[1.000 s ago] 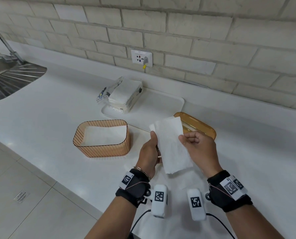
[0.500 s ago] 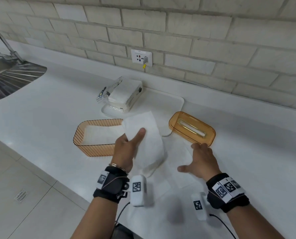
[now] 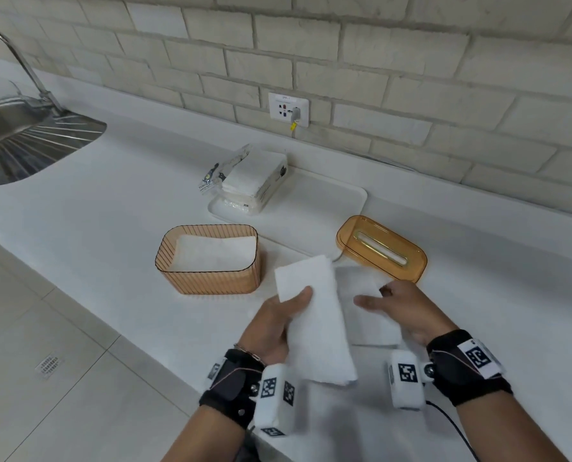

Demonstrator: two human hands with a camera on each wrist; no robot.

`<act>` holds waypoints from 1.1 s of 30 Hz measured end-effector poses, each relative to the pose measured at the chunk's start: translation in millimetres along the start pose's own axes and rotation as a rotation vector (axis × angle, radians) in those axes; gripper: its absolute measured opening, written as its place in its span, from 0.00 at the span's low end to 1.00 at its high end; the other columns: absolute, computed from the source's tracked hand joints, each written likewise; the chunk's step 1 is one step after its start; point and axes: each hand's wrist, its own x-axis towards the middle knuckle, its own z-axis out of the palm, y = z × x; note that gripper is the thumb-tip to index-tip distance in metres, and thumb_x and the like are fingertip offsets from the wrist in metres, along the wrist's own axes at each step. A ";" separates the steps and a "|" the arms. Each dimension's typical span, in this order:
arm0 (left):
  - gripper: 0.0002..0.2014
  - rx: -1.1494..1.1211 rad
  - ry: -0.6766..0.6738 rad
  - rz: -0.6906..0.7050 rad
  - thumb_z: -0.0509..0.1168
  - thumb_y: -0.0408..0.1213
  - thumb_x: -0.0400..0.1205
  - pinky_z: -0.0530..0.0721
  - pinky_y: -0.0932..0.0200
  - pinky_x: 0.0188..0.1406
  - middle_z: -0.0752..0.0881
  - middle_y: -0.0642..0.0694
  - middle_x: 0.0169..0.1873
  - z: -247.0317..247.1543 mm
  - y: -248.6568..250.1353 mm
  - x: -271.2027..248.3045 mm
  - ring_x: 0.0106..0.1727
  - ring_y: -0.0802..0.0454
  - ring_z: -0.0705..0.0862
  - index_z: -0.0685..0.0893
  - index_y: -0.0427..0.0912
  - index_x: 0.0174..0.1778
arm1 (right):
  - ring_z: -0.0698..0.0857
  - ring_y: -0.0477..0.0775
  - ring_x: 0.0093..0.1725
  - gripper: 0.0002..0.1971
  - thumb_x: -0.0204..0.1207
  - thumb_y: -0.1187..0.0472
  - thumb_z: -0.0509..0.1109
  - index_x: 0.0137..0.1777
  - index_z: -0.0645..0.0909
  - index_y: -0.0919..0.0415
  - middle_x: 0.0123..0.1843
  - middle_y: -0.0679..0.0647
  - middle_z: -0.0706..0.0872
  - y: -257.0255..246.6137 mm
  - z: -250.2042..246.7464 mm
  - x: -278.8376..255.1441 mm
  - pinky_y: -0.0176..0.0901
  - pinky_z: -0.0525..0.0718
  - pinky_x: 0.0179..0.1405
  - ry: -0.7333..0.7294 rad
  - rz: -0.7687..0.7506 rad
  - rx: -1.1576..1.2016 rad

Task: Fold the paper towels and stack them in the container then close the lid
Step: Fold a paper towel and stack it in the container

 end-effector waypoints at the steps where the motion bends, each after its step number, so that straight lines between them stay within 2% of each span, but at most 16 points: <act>1: 0.22 -0.012 -0.022 -0.019 0.73 0.39 0.82 0.89 0.38 0.63 0.89 0.29 0.65 6.6 -7.0 2.1 0.62 0.35 0.90 0.87 0.30 0.69 | 0.89 0.39 0.31 0.12 0.75 0.60 0.84 0.38 0.83 0.59 0.30 0.42 0.90 -2.6 1.2 -4.0 0.40 0.81 0.38 -0.032 -0.016 0.045; 2: 0.25 -0.014 -0.035 -0.020 0.74 0.39 0.82 0.87 0.36 0.68 0.87 0.28 0.69 12.3 -13.4 5.1 0.66 0.32 0.88 0.85 0.28 0.72 | 0.94 0.43 0.40 0.09 0.74 0.58 0.85 0.46 0.88 0.60 0.40 0.46 0.95 -6.7 3.1 -8.7 0.47 0.87 0.45 -0.059 -0.032 0.078; 3: 0.28 -0.007 -0.046 -0.011 0.75 0.40 0.82 0.85 0.35 0.72 0.85 0.27 0.71 17.0 -18.1 8.7 0.70 0.31 0.86 0.83 0.28 0.75 | 0.96 0.50 0.48 0.12 0.73 0.57 0.85 0.53 0.91 0.59 0.48 0.51 0.97 -9.9 4.7 -12.4 0.54 0.91 0.52 -0.071 -0.052 0.098; 4: 0.29 0.003 -0.060 -0.003 0.76 0.41 0.82 0.84 0.35 0.73 0.84 0.27 0.72 21.8 -20.8 12.0 0.71 0.30 0.85 0.81 0.27 0.75 | 0.96 0.54 0.52 0.13 0.74 0.56 0.85 0.56 0.92 0.58 0.51 0.53 0.97 -11.6 6.8 -15.4 0.58 0.92 0.56 -0.070 -0.072 0.100; 8: 0.26 0.034 -0.027 0.002 0.77 0.40 0.83 0.89 0.40 0.64 0.88 0.29 0.68 34.7 -19.9 21.6 0.67 0.32 0.88 0.83 0.27 0.73 | 0.95 0.49 0.52 0.11 0.76 0.56 0.83 0.57 0.92 0.50 0.51 0.47 0.97 -14.4 9.4 -23.6 0.58 0.93 0.57 -0.079 -0.138 -0.025; 10: 0.27 0.090 0.039 0.041 0.80 0.41 0.78 0.89 0.38 0.65 0.91 0.31 0.63 37.8 -17.3 24.3 0.66 0.31 0.89 0.87 0.28 0.68 | 0.95 0.47 0.54 0.11 0.78 0.57 0.82 0.59 0.92 0.49 0.53 0.45 0.96 -15.3 7.0 -25.5 0.58 0.92 0.61 -0.118 -0.163 -0.074; 14: 0.28 0.170 0.126 0.094 0.83 0.45 0.72 0.90 0.35 0.65 0.94 0.34 0.57 42.5 -14.7 26.6 0.63 0.30 0.91 0.90 0.27 0.61 | 0.94 0.47 0.59 0.10 0.82 0.57 0.78 0.61 0.91 0.51 0.57 0.46 0.96 -16.5 1.2 -26.7 0.60 0.89 0.68 -0.211 -0.170 -0.109; 19: 0.26 0.105 0.090 0.049 0.82 0.42 0.75 0.91 0.41 0.60 0.93 0.32 0.58 46.7 -15.1 28.4 0.59 0.35 0.93 0.89 0.26 0.63 | 0.93 0.50 0.62 0.11 0.87 0.63 0.71 0.65 0.90 0.52 0.60 0.48 0.95 -15.3 2.5 -23.7 0.62 0.87 0.71 -0.303 -0.153 -0.132; 21: 0.26 0.119 0.095 0.035 0.83 0.42 0.75 0.92 0.39 0.60 0.93 0.32 0.57 47.3 -15.2 30.7 0.59 0.34 0.92 0.89 0.26 0.62 | 0.93 0.50 0.62 0.12 0.89 0.62 0.67 0.66 0.89 0.53 0.60 0.48 0.95 -15.2 3.9 -22.6 0.63 0.86 0.73 -0.336 -0.132 -0.114; 23: 0.26 0.119 0.105 0.027 0.83 0.41 0.75 0.90 0.35 0.63 0.93 0.32 0.57 47.3 -15.6 33.7 0.61 0.31 0.92 0.89 0.26 0.62 | 0.93 0.49 0.62 0.15 0.93 0.53 0.61 0.66 0.89 0.52 0.60 0.48 0.95 -14.4 4.6 -23.8 0.61 0.85 0.74 -0.324 -0.085 -0.032; 26: 0.24 0.124 0.149 0.034 0.83 0.40 0.76 0.91 0.35 0.63 0.94 0.34 0.55 47.9 -16.4 36.4 0.60 0.32 0.92 0.90 0.27 0.61 | 0.91 0.50 0.67 0.34 0.87 0.30 0.46 0.73 0.85 0.47 0.65 0.50 0.93 -9.0 4.1 -22.2 0.56 0.84 0.73 -0.296 -0.008 0.233; 27: 0.23 0.142 0.161 0.049 0.83 0.40 0.76 0.91 0.37 0.62 0.94 0.34 0.54 47.9 -17.4 37.6 0.59 0.32 0.93 0.90 0.28 0.60 | 0.91 0.52 0.68 0.35 0.84 0.29 0.47 0.74 0.84 0.48 0.66 0.51 0.93 -8.2 5.0 -20.8 0.56 0.84 0.71 -0.276 0.001 0.303; 28: 0.21 0.166 0.168 0.064 0.84 0.38 0.75 0.92 0.38 0.60 0.95 0.34 0.53 48.7 -18.0 38.1 0.58 0.32 0.93 0.91 0.28 0.59 | 0.92 0.54 0.66 0.33 0.83 0.30 0.53 0.72 0.85 0.51 0.64 0.52 0.94 -6.8 6.6 -19.4 0.57 0.86 0.69 -0.243 -0.009 0.309; 29: 0.19 0.194 0.172 0.077 0.84 0.36 0.75 0.93 0.38 0.59 0.95 0.34 0.52 49.4 -18.6 38.8 0.57 0.32 0.93 0.91 0.29 0.58 | 0.93 0.56 0.63 0.28 0.82 0.35 0.63 0.69 0.87 0.55 0.60 0.53 0.95 -5.9 8.7 -17.9 0.57 0.88 0.67 -0.199 -0.038 0.261; 31: 0.19 0.233 0.170 0.104 0.84 0.35 0.76 0.92 0.36 0.59 0.95 0.35 0.53 49.1 -18.1 44.1 0.58 0.31 0.93 0.90 0.33 0.59 | 0.95 0.54 0.57 0.15 0.81 0.48 0.77 0.62 0.90 0.55 0.54 0.50 0.97 0.0 10.9 -10.6 0.58 0.90 0.64 -0.084 -0.125 0.090; 33: 0.19 0.280 0.203 0.165 0.82 0.38 0.77 0.93 0.40 0.58 0.94 0.40 0.55 42.1 -13.7 51.7 0.57 0.37 0.94 0.89 0.41 0.63 | 0.95 0.52 0.55 0.10 0.80 0.55 0.80 0.60 0.91 0.54 0.53 0.49 0.97 8.6 9.4 -2.1 0.60 0.91 0.64 0.000 -0.141 0.093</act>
